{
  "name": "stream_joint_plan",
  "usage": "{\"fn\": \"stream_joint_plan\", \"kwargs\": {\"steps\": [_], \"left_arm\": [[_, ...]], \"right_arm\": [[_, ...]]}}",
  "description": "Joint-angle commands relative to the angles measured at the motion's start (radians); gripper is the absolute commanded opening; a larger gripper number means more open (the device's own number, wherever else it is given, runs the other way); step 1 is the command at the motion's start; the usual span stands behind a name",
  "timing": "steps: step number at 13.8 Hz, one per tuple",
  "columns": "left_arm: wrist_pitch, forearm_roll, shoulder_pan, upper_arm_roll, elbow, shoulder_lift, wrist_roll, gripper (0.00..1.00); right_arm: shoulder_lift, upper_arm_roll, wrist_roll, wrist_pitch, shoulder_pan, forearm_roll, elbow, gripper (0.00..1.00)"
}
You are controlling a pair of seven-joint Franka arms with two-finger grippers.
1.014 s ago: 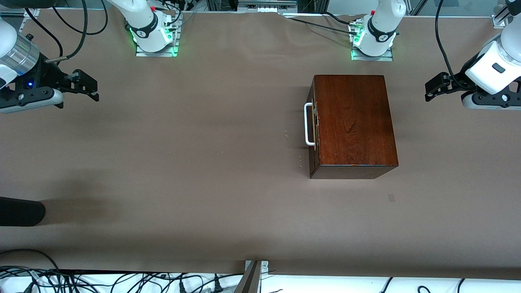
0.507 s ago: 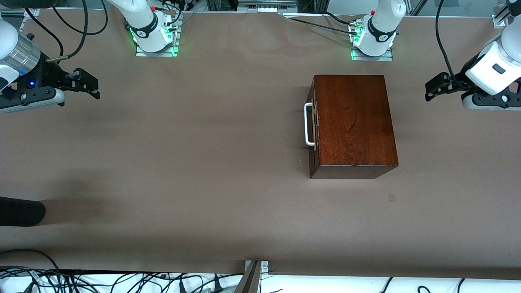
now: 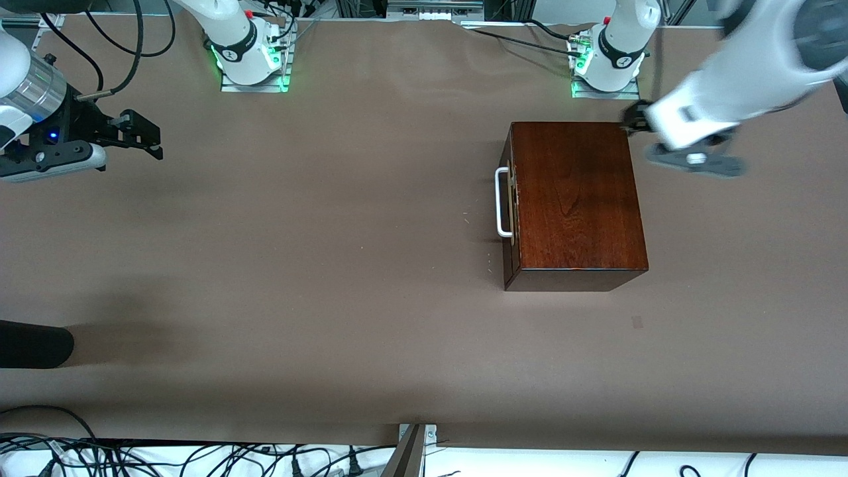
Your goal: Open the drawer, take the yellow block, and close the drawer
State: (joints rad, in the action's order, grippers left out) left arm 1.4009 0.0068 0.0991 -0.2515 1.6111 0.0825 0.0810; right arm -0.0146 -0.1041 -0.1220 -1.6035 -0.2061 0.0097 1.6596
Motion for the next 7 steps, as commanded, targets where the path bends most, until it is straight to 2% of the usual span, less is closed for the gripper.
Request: {"fn": "stream_joint_plan", "kwargs": {"steps": [1,2,5,7], "left_arm": [[0.114,-0.014,0.053,-0.084,-0.043,0.104,0.185,1.00],[0.169,-0.014,0.089,-0.106,-0.046,0.144,0.294,1.00],[0.259,0.030,0.218,-0.103,-0.126,0.288,0.524,1.00],[0.280,0.126,0.264,-0.106,-0.128,0.338,0.604,1.00]], "right_arm": [[0.005,0.009,0.008,0.028,0.010,-0.011,-0.023,1.00],[0.005,0.009,0.008,0.028,0.010,-0.011,-0.023,1.00],[0.005,0.009,0.008,0.028,0.010,-0.011,-0.024,1.00],[0.005,0.009,0.009,0.028,0.010,-0.011,-0.024,1.00]]}}
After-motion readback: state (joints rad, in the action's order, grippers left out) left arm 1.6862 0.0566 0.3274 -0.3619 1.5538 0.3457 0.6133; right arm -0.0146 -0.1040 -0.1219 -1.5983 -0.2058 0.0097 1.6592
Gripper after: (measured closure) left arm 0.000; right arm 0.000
